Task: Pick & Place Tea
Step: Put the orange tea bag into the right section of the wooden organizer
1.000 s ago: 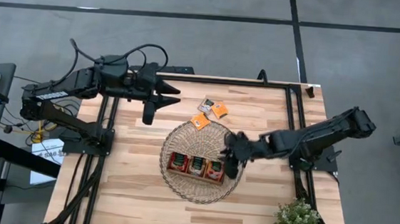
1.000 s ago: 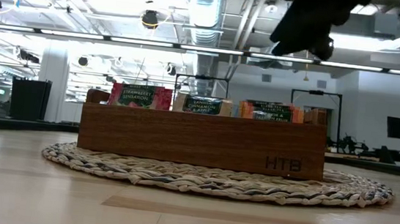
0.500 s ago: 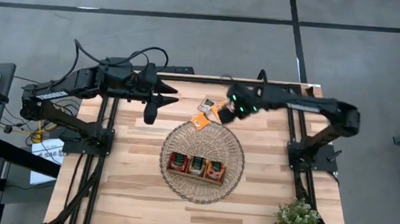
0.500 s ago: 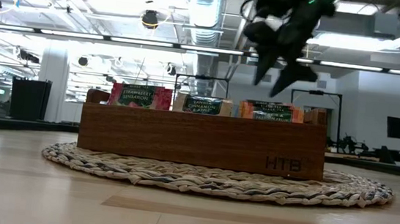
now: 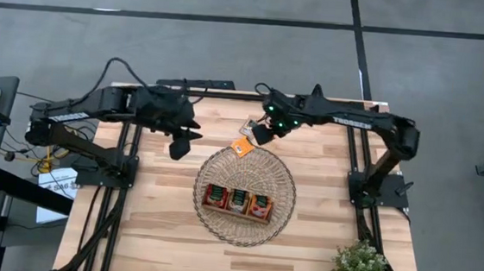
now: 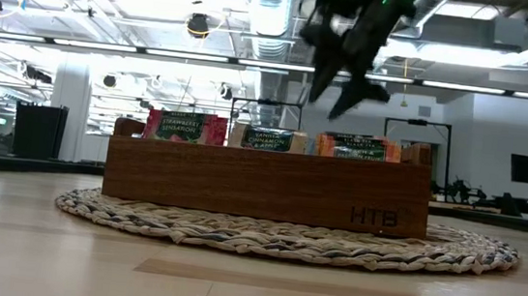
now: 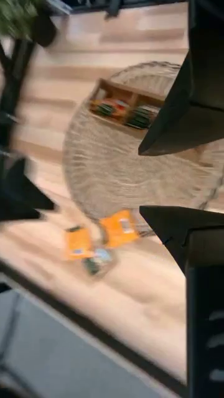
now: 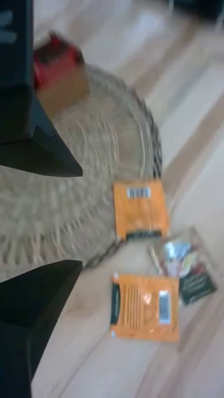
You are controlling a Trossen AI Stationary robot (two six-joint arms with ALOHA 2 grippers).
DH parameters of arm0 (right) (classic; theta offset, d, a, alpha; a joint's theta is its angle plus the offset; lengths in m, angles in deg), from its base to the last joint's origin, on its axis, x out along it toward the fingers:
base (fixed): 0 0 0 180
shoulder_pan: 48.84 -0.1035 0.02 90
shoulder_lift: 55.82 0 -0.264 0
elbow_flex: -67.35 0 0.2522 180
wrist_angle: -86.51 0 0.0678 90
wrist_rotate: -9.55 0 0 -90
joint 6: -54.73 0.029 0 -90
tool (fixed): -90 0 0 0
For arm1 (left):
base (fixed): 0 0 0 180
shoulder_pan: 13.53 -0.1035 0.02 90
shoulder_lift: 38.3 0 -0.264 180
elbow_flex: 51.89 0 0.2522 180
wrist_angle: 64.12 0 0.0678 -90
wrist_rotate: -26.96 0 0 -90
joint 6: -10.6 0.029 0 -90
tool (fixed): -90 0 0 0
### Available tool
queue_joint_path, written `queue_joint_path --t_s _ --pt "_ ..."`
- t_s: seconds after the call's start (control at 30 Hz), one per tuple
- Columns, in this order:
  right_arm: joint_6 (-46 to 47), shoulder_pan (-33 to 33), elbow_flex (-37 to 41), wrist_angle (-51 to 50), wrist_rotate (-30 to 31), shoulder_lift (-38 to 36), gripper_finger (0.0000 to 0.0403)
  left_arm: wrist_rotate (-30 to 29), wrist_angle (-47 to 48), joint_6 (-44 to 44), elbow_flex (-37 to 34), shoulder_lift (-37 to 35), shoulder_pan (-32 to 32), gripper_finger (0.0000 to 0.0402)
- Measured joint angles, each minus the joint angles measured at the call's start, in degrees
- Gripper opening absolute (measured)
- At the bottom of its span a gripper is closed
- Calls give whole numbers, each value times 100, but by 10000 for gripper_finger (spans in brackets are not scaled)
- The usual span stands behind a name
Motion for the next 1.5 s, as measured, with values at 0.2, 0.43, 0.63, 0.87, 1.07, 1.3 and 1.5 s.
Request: queue_joint_path --t_s 0.2,0.43,0.63,0.87,1.07,1.3,1.5 --pt "590 -881 -9 -99 750 -987 216 688 -731 -896 -654 355 -452 185" --pt "1432 -2197 -9 -66 2127 -1834 216 901 -1768 -1934 -643 1505 -965 238" --pt "1758 -3000 -9 -65 2775 -2005 216 1026 -1618 -1945 -294 2670 -1235 243" --pt "1878 -3478 -7 -35 2982 -1916 216 906 -1573 -1996 -26 3635 -1246 243" --pt "1878 -3622 -9 235 3012 -1849 216 1166 -1543 -2404 309 4342 -1317 243" --pt "1881 -3620 -5 344 3008 -1829 216 1124 -1738 -2578 507 4886 -1492 243" --pt "1884 -3619 -6 453 3006 -1828 216 1125 -1928 -2459 505 5210 -1568 243"
